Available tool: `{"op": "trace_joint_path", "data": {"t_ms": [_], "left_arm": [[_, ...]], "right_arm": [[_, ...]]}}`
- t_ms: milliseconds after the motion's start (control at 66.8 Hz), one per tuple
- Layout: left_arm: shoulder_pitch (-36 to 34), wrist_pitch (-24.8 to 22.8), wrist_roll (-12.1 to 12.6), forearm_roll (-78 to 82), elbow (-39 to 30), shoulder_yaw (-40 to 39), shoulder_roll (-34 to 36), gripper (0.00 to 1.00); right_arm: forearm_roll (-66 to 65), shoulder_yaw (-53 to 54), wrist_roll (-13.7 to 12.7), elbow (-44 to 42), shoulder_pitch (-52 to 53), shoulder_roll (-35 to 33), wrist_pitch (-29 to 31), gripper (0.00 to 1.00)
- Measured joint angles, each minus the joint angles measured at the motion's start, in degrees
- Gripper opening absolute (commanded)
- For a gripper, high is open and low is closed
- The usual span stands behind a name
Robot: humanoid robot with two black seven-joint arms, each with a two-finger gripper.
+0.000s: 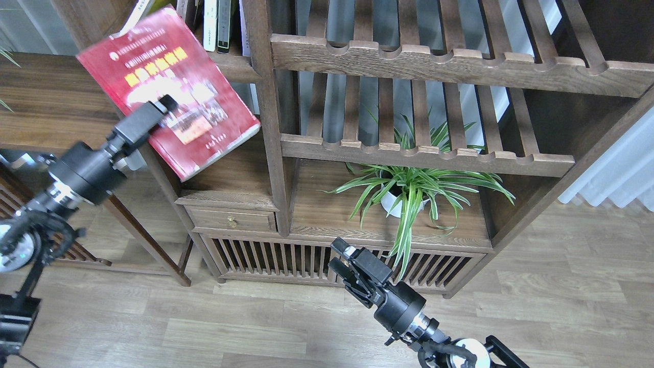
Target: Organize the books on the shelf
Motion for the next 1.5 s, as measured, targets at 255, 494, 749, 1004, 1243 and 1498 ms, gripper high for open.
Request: {"op": "trace_joint_path", "data": {"t_ms": [255, 494, 749, 1004, 1243, 1498], "left_arm": [[-0.6, 0.0, 0.1, 1.6, 0.1, -3.1, 0.4, 0.01], [-1.1, 0.0, 0.1, 2.0, 1.5, -5.0, 2.7, 0.0], [-4.6, 0.0, 0.1, 13.2, 6.1, -8.5, 2.0, 0.0], [-13.0, 0.0, -8.0, 27.9, 13.8, -7.5, 1.4, 0.0], [-17.4, 0.0, -14.0, 36.6, 17.4, -3.4, 1.2, 0.0], [-24.0, 0.0, -23.8, 46.3, 24.2, 1.6, 1.2, 0.0]], "right_arm": [[0.0, 0.3, 0.0, 0.0, 0.0, 0.0, 0.0, 0.93], [0.0, 0.3, 0.0, 0.0, 0.0, 0.0, 0.0, 0.93], [0.0, 0.4, -0.1, 0.0, 0.2, 0.0, 0.0, 0.93], [-0.1, 0.4, -0.1, -0.2, 1.7, 0.0, 0.0, 0.93], [-0.1, 0.9, -0.1, -2.2, 3.8, 0.0, 0.0, 0.93], [-0.1, 0.9, -0.1, -1.9, 4.9, 0.0, 0.0, 0.93]]}}
